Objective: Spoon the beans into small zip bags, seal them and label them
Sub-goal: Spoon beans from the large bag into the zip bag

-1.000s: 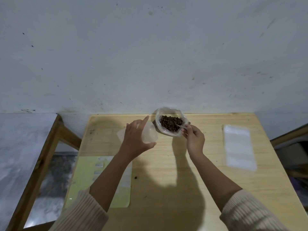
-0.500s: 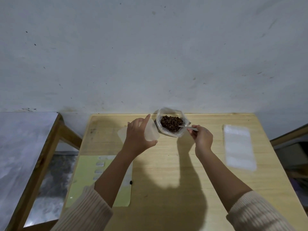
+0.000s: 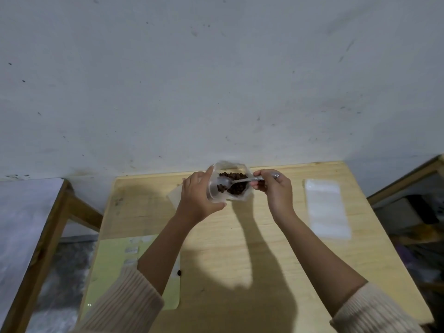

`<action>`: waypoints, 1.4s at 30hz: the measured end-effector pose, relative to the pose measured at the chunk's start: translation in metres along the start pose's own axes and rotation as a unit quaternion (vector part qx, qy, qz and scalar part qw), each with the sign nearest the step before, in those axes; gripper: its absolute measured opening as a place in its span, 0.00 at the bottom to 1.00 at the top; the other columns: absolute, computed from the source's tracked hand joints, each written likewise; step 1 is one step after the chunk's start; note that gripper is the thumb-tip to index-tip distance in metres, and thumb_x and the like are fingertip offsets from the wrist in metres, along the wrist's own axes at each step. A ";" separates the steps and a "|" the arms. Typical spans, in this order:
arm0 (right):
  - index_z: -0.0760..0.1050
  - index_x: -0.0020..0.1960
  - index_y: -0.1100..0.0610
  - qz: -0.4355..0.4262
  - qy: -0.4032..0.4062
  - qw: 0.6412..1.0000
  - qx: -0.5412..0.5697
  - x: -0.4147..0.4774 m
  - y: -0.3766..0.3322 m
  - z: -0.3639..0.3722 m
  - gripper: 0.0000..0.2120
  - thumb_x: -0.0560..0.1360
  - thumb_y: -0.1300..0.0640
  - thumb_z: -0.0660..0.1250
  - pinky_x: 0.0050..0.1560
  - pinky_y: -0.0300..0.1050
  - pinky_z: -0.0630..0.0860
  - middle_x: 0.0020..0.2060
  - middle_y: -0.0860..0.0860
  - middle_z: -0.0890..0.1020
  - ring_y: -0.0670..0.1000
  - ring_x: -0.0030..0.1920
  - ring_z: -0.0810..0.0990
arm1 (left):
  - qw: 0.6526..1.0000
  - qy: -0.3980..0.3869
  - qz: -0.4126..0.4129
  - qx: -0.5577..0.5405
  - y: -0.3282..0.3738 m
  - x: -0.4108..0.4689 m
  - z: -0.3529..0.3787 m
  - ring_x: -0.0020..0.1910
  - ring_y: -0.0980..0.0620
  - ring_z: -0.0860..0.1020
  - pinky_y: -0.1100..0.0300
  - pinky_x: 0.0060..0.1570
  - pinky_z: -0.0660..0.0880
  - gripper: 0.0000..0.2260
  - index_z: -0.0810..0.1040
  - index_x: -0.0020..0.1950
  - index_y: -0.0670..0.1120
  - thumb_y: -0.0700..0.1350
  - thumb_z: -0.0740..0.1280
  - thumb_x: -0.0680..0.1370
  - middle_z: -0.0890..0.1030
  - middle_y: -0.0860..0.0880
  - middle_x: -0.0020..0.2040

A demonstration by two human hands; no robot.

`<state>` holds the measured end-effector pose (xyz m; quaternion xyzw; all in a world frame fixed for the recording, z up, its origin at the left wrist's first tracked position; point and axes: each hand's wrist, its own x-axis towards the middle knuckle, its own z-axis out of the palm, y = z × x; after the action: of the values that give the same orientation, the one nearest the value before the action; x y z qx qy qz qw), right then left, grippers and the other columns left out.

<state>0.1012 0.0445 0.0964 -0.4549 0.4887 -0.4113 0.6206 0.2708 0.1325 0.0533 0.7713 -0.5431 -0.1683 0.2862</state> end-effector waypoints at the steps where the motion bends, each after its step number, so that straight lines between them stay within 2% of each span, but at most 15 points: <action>1: 0.77 0.39 0.62 -0.001 0.015 1.000 0.008 0.001 0.001 -0.001 0.11 0.76 0.66 0.59 0.37 0.38 0.78 0.33 0.55 0.81 0.51 0.31 0.80 | 1.000 0.004 0.004 -0.004 -0.001 -0.001 -0.001 0.62 0.48 0.64 0.44 0.68 0.59 0.45 0.57 0.76 0.49 0.54 0.77 0.65 0.68 0.45 0.61; 4: 0.77 0.41 0.64 0.010 0.071 0.996 0.045 0.006 0.005 -0.008 0.09 0.76 0.66 0.59 0.36 0.37 0.77 0.30 0.54 0.80 0.49 0.29 0.79 | 1.000 0.023 0.009 -0.006 -0.007 -0.003 -0.003 0.62 0.46 0.67 0.43 0.67 0.61 0.45 0.60 0.75 0.47 0.56 0.76 0.63 0.70 0.44 0.60; 8: 0.77 0.42 0.63 0.023 0.117 0.992 0.043 0.012 0.025 -0.015 0.09 0.77 0.65 0.59 0.43 0.41 0.79 0.36 0.58 0.79 0.50 0.33 0.79 | 0.998 0.051 0.016 0.036 -0.023 -0.004 -0.002 0.57 0.43 0.73 0.44 0.59 0.68 0.45 0.65 0.72 0.42 0.59 0.72 0.59 0.76 0.41 0.55; 11: 0.78 0.44 0.60 0.014 0.112 0.994 -0.009 0.014 0.047 -0.012 0.10 0.79 0.62 0.59 0.48 0.42 0.80 0.38 0.56 0.81 0.51 0.40 0.81 | 0.997 0.048 0.012 0.062 -0.030 -0.005 -0.007 0.57 0.44 0.72 0.47 0.59 0.67 0.46 0.64 0.73 0.44 0.60 0.74 0.60 0.76 0.42 0.57; 14: 0.78 0.48 0.61 0.025 0.102 0.994 -0.013 0.016 0.064 -0.005 0.09 0.79 0.61 0.59 0.49 0.42 0.79 0.39 0.53 0.81 0.51 0.42 0.81 | 0.997 0.042 0.003 0.069 -0.034 -0.009 -0.011 0.59 0.46 0.70 0.49 0.62 0.65 0.46 0.61 0.74 0.46 0.58 0.77 0.61 0.75 0.44 0.59; 18: 0.77 0.44 0.61 0.077 0.066 0.995 0.011 0.016 0.076 0.007 0.09 0.79 0.64 0.59 0.44 0.36 0.81 0.42 0.60 0.80 0.53 0.41 0.80 | 0.998 0.033 -0.025 0.052 -0.036 -0.015 -0.016 0.62 0.47 0.66 0.45 0.66 0.62 0.46 0.58 0.75 0.49 0.56 0.77 0.63 0.71 0.45 0.63; 22: 0.77 0.40 0.61 0.142 0.084 0.985 0.059 0.021 0.077 0.011 0.09 0.76 0.67 0.61 0.39 0.34 0.80 0.46 0.63 0.80 0.54 0.42 0.81 | 0.998 0.028 -0.034 0.052 -0.039 -0.016 -0.016 0.63 0.49 0.65 0.44 0.67 0.61 0.47 0.57 0.75 0.50 0.57 0.76 0.62 0.70 0.46 0.64; 26: 0.77 0.39 0.62 0.140 0.118 0.981 0.068 0.024 0.069 0.004 0.10 0.76 0.67 0.60 0.37 0.34 0.79 0.45 0.64 0.80 0.53 0.39 0.81 | 0.998 0.025 -0.034 0.048 -0.038 -0.014 -0.014 0.63 0.49 0.66 0.47 0.67 0.61 0.46 0.57 0.75 0.51 0.57 0.76 0.63 0.70 0.46 0.63; 31: 0.76 0.38 0.62 0.115 0.130 0.981 0.082 0.025 0.049 -0.010 0.12 0.77 0.66 0.59 0.35 0.33 0.78 0.40 0.61 0.79 0.48 0.31 0.81 | 0.997 0.024 -0.015 0.069 -0.035 -0.008 -0.007 0.61 0.46 0.69 0.44 0.64 0.63 0.46 0.60 0.74 0.47 0.58 0.76 0.62 0.73 0.44 0.61; 36: 0.76 0.39 0.63 0.073 0.098 0.990 0.073 0.018 0.020 -0.014 0.12 0.78 0.64 0.57 0.38 0.35 0.79 0.35 0.57 0.78 0.46 0.28 0.80 | 0.998 0.007 -0.009 0.056 -0.030 -0.002 0.000 0.61 0.44 0.70 0.42 0.65 0.63 0.47 0.61 0.74 0.46 0.59 0.76 0.60 0.73 0.43 0.60; 39: 0.76 0.38 0.62 0.035 0.037 0.997 0.056 0.011 0.009 -0.011 0.12 0.78 0.65 0.58 0.39 0.37 0.80 0.35 0.56 0.79 0.47 0.28 0.79 | 1.000 -0.003 -0.013 0.027 -0.023 0.000 0.001 0.63 0.46 0.66 0.46 0.69 0.56 0.47 0.58 0.75 0.49 0.56 0.77 0.62 0.70 0.44 0.61; 42: 0.76 0.40 0.63 0.000 -0.037 0.999 0.014 0.006 0.008 -0.007 0.11 0.78 0.66 0.58 0.37 0.37 0.79 0.38 0.56 0.80 0.49 0.31 0.81 | 1.000 -0.007 -0.001 0.015 -0.016 0.000 0.000 0.63 0.47 0.65 0.45 0.70 0.55 0.47 0.56 0.76 0.51 0.58 0.75 0.62 0.70 0.45 0.61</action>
<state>0.0957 0.0400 0.0865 -0.4613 0.4591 -0.4012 0.6446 0.2823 0.1364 0.0431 0.7751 -0.5465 -0.1658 0.2702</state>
